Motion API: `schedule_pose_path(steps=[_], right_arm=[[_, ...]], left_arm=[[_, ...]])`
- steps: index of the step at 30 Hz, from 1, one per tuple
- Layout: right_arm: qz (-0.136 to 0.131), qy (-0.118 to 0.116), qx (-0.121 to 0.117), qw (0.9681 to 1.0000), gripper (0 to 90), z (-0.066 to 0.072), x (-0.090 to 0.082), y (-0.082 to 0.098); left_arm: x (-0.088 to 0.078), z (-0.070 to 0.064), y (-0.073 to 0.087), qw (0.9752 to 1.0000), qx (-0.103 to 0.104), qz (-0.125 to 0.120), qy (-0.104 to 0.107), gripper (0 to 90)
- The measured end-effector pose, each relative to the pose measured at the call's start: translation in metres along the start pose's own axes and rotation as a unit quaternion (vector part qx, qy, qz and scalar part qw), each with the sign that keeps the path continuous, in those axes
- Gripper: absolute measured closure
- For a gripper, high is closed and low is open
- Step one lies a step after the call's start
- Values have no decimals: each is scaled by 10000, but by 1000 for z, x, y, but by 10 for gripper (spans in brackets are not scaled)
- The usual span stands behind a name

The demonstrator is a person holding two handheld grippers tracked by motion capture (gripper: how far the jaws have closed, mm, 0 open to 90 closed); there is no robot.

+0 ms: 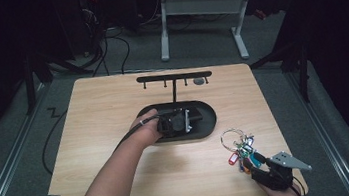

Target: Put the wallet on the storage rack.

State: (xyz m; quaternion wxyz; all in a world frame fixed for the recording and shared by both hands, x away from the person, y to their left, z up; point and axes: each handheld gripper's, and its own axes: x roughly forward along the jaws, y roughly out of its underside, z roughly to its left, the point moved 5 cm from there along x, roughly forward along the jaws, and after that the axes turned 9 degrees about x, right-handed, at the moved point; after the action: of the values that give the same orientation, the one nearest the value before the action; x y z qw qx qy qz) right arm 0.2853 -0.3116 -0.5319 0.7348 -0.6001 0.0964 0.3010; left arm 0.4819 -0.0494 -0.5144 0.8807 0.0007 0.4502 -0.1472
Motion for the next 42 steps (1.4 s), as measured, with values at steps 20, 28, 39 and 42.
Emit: schedule_pose_path(steps=[20, 28, 39, 42], right_arm=[[38, -4, -49, 10000, 470, 2, 3, 0], [26, -24, -63, 10000, 471, 3, 4, -2], [78, 2, -147, 9999, 474, 5, 8, -2], [97, 7, -151, 9998, 474, 6, 9, -2]], left_arm=[[-5, -14, 1, 9994, -229, -113, 249, 653], [-34, -10, 14, 9927, -1042, -540, 281, 690], [-62, -36, 42, 9723, -2061, -1046, 353, 686], [-64, -42, 50, 9690, -2191, -1086, 352, 683]])
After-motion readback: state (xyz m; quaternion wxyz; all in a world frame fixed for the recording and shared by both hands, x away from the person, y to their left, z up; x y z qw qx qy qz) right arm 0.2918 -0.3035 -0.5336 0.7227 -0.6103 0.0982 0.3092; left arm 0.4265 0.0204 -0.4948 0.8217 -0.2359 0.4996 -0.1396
